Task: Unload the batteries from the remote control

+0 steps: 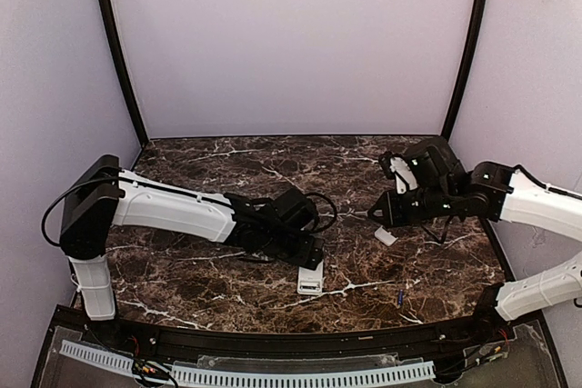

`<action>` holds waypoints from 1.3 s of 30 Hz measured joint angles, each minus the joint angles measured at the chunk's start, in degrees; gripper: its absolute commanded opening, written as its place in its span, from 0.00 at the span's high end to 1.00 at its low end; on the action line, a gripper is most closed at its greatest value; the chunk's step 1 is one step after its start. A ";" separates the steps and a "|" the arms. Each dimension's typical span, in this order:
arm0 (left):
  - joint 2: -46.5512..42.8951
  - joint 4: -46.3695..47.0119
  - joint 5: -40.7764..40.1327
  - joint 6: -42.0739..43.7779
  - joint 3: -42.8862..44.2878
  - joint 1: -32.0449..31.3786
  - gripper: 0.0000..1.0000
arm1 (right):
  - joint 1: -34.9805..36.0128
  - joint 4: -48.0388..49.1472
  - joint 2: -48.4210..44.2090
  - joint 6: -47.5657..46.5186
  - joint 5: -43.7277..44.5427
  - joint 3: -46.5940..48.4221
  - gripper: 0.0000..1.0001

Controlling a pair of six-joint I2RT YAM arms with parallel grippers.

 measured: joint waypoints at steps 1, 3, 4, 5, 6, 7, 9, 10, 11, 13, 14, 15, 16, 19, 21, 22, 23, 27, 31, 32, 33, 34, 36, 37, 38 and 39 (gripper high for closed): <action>0.66 -0.42 0.50 -0.46 0.37 -0.20 0.18 | 0.00 -0.20 -0.44 0.07 0.26 -0.24 1.00; 1.92 -1.31 1.36 -1.05 1.44 -0.50 0.18 | 0.00 -0.33 -0.85 0.15 0.59 -0.68 1.00; 2.80 -2.12 1.79 -1.40 2.47 -0.68 0.18 | 0.00 -0.48 -0.90 0.17 0.87 -0.94 1.00; 3.37 -2.47 2.03 -1.51 3.10 -0.76 0.18 | 0.00 -0.55 -0.90 0.17 1.01 -1.11 1.00; 4.15 -3.23 2.40 -1.64 4.17 -0.85 0.18 | 0.00 -0.72 -0.90 0.15 1.20 -1.33 1.00; 4.76 -3.85 2.62 -1.66 5.01 -0.90 0.18 | 0.00 -0.81 -0.90 0.17 1.31 -1.44 1.00; 5.92 -4.85 2.89 -1.66 6.67 -1.01 0.19 | -0.02 -0.92 -0.90 0.15 1.53 -1.64 1.00; 6.54 -5.60 2.89 -1.66 7.56 -1.01 0.19 | -0.02 -0.98 -0.90 0.15 1.62 -1.70 1.00; 7.08 -6.23 2.93 -1.64 8.37 -0.98 0.20 | -0.02 -0.98 -0.90 0.15 1.73 -1.79 1.00; 8.11 -7.45 2.95 -1.53 9.70 -0.98 0.22 | -0.02 -0.98 -0.90 0.17 1.81 -1.90 1.00; 8.70 -8.28 2.95 -1.38 10.49 -1.01 0.24 | -0.02 -0.98 -0.90 0.15 1.88 -1.95 1.00; 9.31 -8.85 3.02 -1.16 11.21 -1.03 0.25 | -0.02 -0.98 -0.90 0.15 1.97 -2.01 1.00; 9.94 -9.40 3.04 -0.94 11.96 -1.03 0.27 | -0.02 -1.01 -0.90 0.17 2.03 -2.05 1.00; 11.41 -10.91 2.99 0.22 13.44 -1.03 0.33 | -0.02 -1.01 -0.94 0.15 2.25 -2.19 1.00; 11.78 -11.45 3.61 1.40 14.16 -1.03 0.36 | -0.02 -1.01 -0.94 0.17 2.38 -2.25 1.00; 11.96 -11.65 3.74 2.19 14.34 -1.07 0.38 | -0.02 -1.03 -0.94 0.17 2.49 -2.29 1.00; 12.04 -11.91 3.89 3.30 14.53 -1.09 0.39 | -0.02 -1.05 -0.96 0.15 2.58 -2.32 1.00; 12.24 -12.66 4.76 9.70 14.88 -1.09 0.42 | -0.04 -1.25 -0.96 0.15 2.86 -2.32 1.00; 12.24 -12.55 7.96 20.46 14.95 -1.09 0.43 | -0.04 -1.46 -0.96 0.13 3.15 -2.32 1.00; 12.24 -12.57 8.74 22.84 14.95 -1.09 0.43 | -0.04 -1.49 -0.96 0.13 3.26 -2.32 1.00; 12.24 -12.55 9.77 25.73 14.95 -1.09 0.43 | -0.04 -1.53 -0.96 0.11 3.30 -2.32 1.00; 12.24 -12.52 10.84 28.74 14.95 -1.09 0.43 | -0.04 -1.62 -0.96 0.13 3.43 -2.32 1.00; 12.02 -12.33 13.42 34.14 14.64 -1.09 0.42 | -0.04 -1.84 -0.96 0.13 3.50 -2.32 1.00; 11.52 -12.04 15.08 37.29 13.88 -1.09 0.40 | -0.04 -1.90 -0.94 0.11 3.50 -2.32 1.00; 10.64 -11.67 16.90 40.41 12.59 -1.11 0.39 | -0.04 -1.92 -0.94 0.11 3.50 -2.32 1.00; 9.46 -11.23 18.75 43.15 10.91 -1.14 0.37 | -0.04 -1.95 -0.94 0.09 3.50 -2.32 1.00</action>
